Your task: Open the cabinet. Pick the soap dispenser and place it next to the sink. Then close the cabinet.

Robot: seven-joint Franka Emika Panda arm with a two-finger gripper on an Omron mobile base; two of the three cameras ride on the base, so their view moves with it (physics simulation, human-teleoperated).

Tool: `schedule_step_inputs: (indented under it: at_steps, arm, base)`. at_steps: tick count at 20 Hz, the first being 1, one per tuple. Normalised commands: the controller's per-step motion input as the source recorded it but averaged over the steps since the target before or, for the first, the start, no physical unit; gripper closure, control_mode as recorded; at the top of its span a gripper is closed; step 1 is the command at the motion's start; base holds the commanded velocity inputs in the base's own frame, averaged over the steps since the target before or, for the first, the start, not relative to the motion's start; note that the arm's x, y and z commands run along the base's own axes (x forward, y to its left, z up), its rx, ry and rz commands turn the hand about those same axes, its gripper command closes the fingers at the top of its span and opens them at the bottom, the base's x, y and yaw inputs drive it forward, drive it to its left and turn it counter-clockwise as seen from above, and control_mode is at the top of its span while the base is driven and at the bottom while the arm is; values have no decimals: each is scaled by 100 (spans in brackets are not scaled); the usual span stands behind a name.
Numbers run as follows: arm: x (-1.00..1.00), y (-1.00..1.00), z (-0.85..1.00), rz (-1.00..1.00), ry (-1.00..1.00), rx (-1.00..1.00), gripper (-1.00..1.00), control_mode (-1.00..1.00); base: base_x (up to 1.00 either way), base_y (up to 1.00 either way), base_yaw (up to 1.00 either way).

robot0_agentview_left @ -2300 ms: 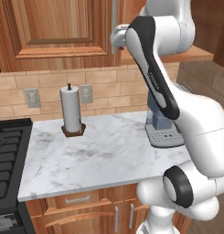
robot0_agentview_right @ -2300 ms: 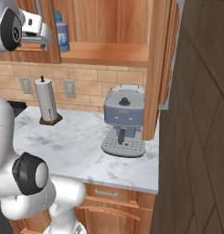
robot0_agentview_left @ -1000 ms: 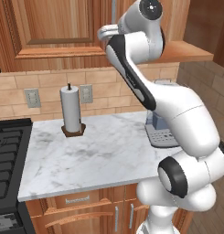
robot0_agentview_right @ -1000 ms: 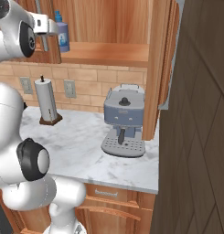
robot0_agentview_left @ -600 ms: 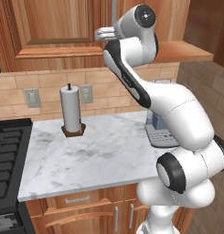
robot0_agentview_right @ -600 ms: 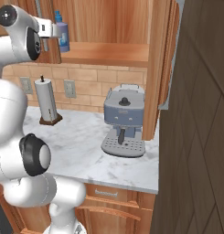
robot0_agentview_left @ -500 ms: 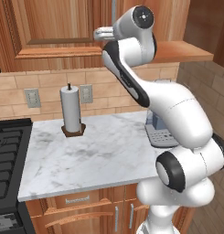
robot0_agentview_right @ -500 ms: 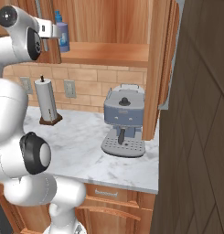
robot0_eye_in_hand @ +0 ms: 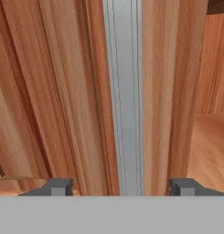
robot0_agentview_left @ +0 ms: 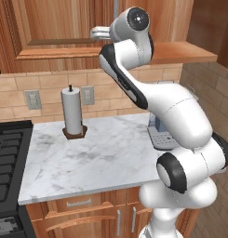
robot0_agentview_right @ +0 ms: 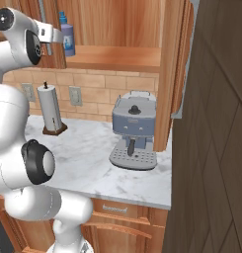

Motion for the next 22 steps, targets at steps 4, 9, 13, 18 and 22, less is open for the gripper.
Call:
schedule_step_inputs:
  at_steps: [4, 9, 13, 18, 22]
  arm:
    - [44, 2, -8, 0, -2, 2, -100, -100]
    - [54, 0, -10, 0, 0, 4, -100, -100]
    - [57, 0, -15, 0, 0, 4, -100, -100]
    - [52, 2, -11, 0, -3, 1, -100, -100]
    - [52, 1, -21, 0, -4, 0, 100, -100]
  base:
    - [0, 0, 0]
    - [0, 0, 0]
    - [0, 0, 0]
    - [0, 0, 0]
    - [0, 0, 0]
